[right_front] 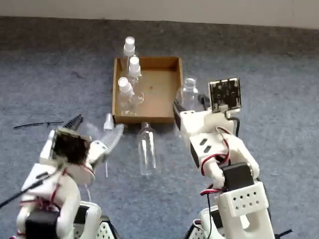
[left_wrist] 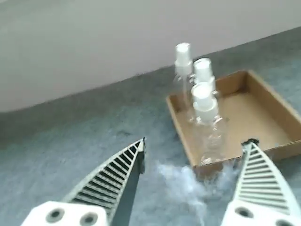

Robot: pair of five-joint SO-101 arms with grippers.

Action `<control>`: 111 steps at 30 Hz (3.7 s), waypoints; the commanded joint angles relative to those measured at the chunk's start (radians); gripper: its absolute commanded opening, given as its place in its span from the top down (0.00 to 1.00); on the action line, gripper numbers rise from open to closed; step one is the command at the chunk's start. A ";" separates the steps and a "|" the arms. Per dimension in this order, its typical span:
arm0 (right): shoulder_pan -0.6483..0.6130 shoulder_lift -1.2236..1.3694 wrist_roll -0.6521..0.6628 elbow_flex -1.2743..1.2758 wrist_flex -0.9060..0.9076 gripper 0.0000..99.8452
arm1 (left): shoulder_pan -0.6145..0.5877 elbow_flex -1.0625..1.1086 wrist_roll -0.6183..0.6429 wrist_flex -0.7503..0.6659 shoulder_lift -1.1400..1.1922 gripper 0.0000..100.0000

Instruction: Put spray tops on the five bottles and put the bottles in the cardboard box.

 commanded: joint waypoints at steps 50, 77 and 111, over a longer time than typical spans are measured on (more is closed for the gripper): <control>0.229 -0.452 0.166 0.561 0.182 1.00 | -0.573 -0.866 -0.301 0.511 1.679 0.71; 0.226 -0.453 0.229 0.564 0.186 1.00 | -0.395 -0.372 -0.051 0.052 1.689 0.81; 0.225 -0.441 0.224 0.334 0.179 1.00 | -0.367 -1.577 0.044 0.649 1.572 0.99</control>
